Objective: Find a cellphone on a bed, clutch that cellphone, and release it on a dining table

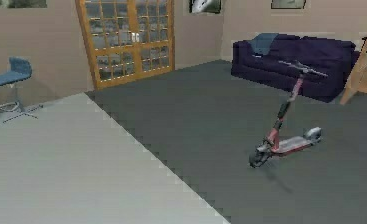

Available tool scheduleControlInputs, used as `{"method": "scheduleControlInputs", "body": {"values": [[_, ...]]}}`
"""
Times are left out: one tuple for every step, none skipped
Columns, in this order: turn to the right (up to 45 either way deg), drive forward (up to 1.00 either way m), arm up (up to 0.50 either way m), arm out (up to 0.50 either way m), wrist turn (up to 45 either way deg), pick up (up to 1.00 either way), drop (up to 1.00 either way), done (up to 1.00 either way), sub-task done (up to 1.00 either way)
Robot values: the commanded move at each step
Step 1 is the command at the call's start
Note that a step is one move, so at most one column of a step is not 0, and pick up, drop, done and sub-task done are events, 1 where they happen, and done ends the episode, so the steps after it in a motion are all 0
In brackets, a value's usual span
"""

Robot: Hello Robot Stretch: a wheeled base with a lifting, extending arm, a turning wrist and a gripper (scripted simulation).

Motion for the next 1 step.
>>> {"method": "scheduleControlInputs", "body": {"values": [[0.0,1.0,0.0,0.0,0.0,0.0,0.0,0.0,0.0]]}}
